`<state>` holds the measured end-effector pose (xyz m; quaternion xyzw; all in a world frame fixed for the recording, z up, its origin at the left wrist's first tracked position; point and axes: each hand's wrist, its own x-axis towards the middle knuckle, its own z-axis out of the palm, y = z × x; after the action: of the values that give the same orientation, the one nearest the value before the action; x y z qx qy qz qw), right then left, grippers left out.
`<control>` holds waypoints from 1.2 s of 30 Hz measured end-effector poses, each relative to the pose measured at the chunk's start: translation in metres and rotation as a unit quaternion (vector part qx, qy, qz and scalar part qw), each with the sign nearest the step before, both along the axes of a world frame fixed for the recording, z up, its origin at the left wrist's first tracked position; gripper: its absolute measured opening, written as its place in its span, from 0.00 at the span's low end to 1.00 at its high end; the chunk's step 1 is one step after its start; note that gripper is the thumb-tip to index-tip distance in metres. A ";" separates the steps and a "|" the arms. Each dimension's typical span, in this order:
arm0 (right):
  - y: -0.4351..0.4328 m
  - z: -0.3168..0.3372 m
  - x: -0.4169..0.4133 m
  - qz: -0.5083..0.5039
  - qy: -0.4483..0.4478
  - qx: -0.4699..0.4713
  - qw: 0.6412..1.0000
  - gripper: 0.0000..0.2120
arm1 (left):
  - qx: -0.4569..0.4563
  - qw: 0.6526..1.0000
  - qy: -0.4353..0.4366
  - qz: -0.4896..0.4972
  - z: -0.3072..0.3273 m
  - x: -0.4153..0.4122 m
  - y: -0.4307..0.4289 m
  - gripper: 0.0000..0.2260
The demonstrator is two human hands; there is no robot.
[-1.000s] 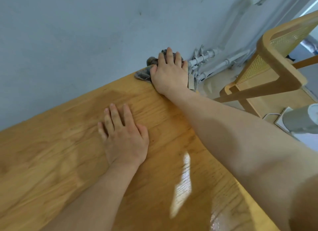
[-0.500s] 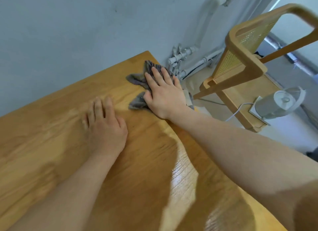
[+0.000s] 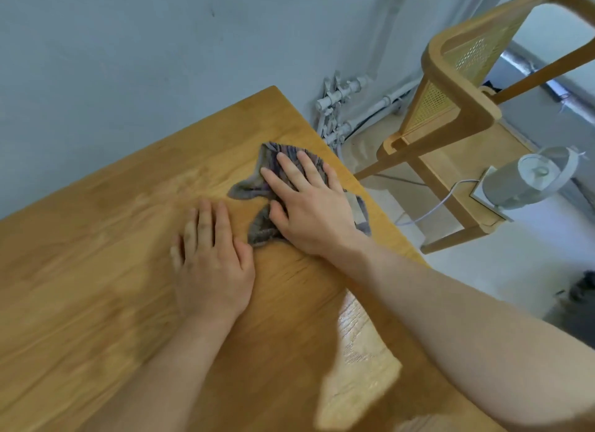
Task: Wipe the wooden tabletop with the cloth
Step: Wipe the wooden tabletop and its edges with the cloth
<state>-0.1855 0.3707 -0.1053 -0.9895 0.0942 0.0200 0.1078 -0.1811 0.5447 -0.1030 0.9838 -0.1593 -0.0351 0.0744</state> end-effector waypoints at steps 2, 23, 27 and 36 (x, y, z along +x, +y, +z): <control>0.004 0.002 0.034 -0.032 0.009 0.005 0.999 0.26 | 0.000 1.000 0.002 0.001 0.000 -0.001 0.001 0.27; -0.048 0.004 0.048 -0.156 0.018 0.035 0.987 0.33 | -0.002 1.000 0.007 -0.001 0.001 -0.003 -0.002 0.26; -0.059 0.012 0.027 -0.187 0.035 0.081 0.978 0.28 | 0.005 1.000 0.004 -0.002 0.000 -0.005 -0.003 0.24; -0.072 0.010 -0.105 -0.237 0.041 0.123 0.963 0.24 | 0.062 0.997 0.040 -0.019 0.010 -0.002 -0.005 0.25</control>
<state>-0.2909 0.2989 -0.0949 -0.9164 0.3270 0.0459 0.2262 -0.1832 0.5401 -0.0933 0.9812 -0.1722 -0.0853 0.0184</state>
